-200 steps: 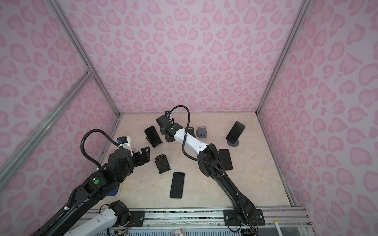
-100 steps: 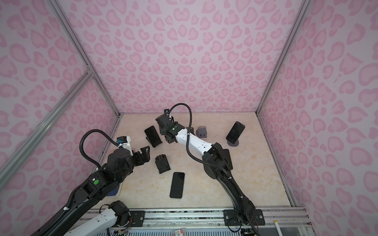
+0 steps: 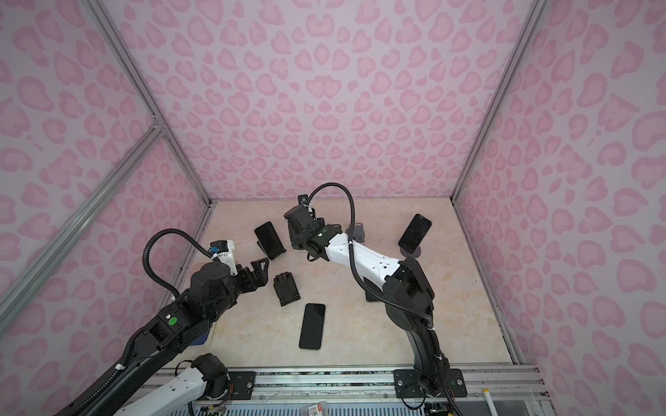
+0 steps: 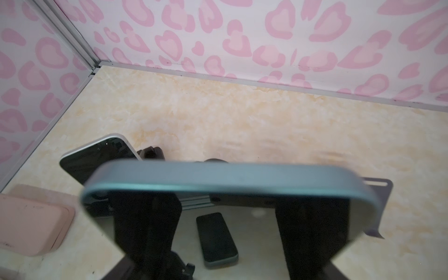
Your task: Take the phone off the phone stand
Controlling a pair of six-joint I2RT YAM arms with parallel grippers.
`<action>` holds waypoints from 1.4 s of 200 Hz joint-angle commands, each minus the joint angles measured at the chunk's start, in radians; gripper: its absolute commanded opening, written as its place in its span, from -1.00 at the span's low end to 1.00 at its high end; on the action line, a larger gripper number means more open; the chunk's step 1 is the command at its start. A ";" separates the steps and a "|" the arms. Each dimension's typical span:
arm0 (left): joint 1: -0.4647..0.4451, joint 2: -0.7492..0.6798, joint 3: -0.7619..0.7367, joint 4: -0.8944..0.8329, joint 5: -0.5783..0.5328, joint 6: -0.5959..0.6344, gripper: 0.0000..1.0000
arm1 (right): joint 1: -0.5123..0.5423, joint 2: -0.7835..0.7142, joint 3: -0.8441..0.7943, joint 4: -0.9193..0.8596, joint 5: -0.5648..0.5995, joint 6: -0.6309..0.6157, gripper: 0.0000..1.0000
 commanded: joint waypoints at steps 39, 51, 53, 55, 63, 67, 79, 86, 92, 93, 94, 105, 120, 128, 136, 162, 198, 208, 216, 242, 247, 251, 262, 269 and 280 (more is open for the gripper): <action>0.002 0.011 -0.062 0.137 0.109 -0.054 0.91 | -0.002 -0.265 -0.324 0.022 0.056 0.028 0.38; 0.002 0.011 -0.079 0.158 0.118 -0.067 0.92 | -0.001 -0.316 -0.379 0.007 0.061 0.047 0.38; 0.002 0.011 -0.081 0.163 0.120 -0.070 0.92 | -0.001 -0.324 -0.392 0.005 0.061 0.049 0.38; 0.002 0.011 -0.083 0.165 0.121 -0.073 0.92 | 0.000 -0.332 -0.403 0.004 0.060 0.053 0.38; 0.001 0.013 -0.093 0.178 0.128 -0.080 0.92 | 0.002 -0.363 -0.441 -0.002 0.061 0.066 0.38; 0.002 0.014 -0.097 0.186 0.134 -0.084 0.92 | 0.002 -0.378 -0.456 -0.006 0.059 0.072 0.38; 0.001 0.019 -0.111 0.207 0.148 -0.096 0.93 | 0.004 -0.418 -0.501 -0.021 0.057 0.085 0.38; 0.001 0.027 -0.118 0.219 0.158 -0.100 0.93 | 0.003 -0.437 -0.523 -0.035 0.058 0.093 0.38; 0.002 0.034 -0.121 0.229 0.165 -0.101 0.93 | 0.005 -0.453 -0.541 -0.047 0.056 0.101 0.38; 0.002 0.035 -0.121 0.230 0.166 -0.101 0.93 | 0.004 -0.457 -0.542 -0.048 0.056 0.103 0.38; 0.002 0.036 -0.121 0.231 0.167 -0.101 0.93 | 0.005 -0.459 -0.546 -0.049 0.055 0.104 0.38; 0.002 0.053 -0.122 0.240 0.175 -0.103 0.93 | 0.005 -0.487 -0.575 -0.072 0.051 0.120 0.38; 0.002 0.082 -0.114 0.243 0.188 -0.100 0.94 | 0.005 -0.518 -0.606 -0.099 0.041 0.140 0.38; 0.001 0.094 -0.110 0.246 0.195 -0.100 0.94 | 0.005 -0.530 -0.622 -0.106 0.034 0.152 0.38; 0.001 0.104 -0.109 0.250 0.202 -0.102 0.94 | 0.007 -0.544 -0.640 -0.102 0.018 0.165 0.38; 0.001 0.127 -0.111 0.269 0.217 -0.112 0.95 | 0.013 -0.558 -0.670 -0.106 -0.032 0.200 0.37; 0.000 0.138 -0.118 0.276 0.221 -0.121 0.96 | 0.034 -0.536 -0.671 -0.135 -0.051 0.221 0.37; 0.000 0.137 -0.117 0.273 0.221 -0.121 0.96 | 0.035 -0.529 -0.673 -0.138 -0.055 0.230 0.37; 0.000 0.137 -0.114 0.266 0.219 -0.119 0.96 | 0.036 -0.525 -0.678 -0.135 -0.061 0.236 0.37; 0.000 0.123 -0.108 0.239 0.207 -0.111 0.96 | 0.040 -0.508 -0.685 -0.126 -0.072 0.250 0.36; 0.000 0.116 -0.110 0.238 0.203 -0.112 0.96 | 0.040 -0.498 -0.681 -0.130 -0.073 0.250 0.36; 0.000 0.113 -0.113 0.238 0.200 -0.111 0.96 | 0.040 -0.492 -0.678 -0.134 -0.074 0.248 0.35; 0.000 0.101 -0.121 0.237 0.194 -0.111 0.96 | 0.040 -0.469 -0.673 -0.141 -0.075 0.250 0.36; 0.000 0.094 -0.124 0.237 0.191 -0.110 0.96 | 0.041 -0.457 -0.672 -0.142 -0.075 0.251 0.36; 0.000 0.092 -0.124 0.233 0.187 -0.108 0.96 | 0.039 -0.435 -0.672 -0.144 -0.065 0.264 0.36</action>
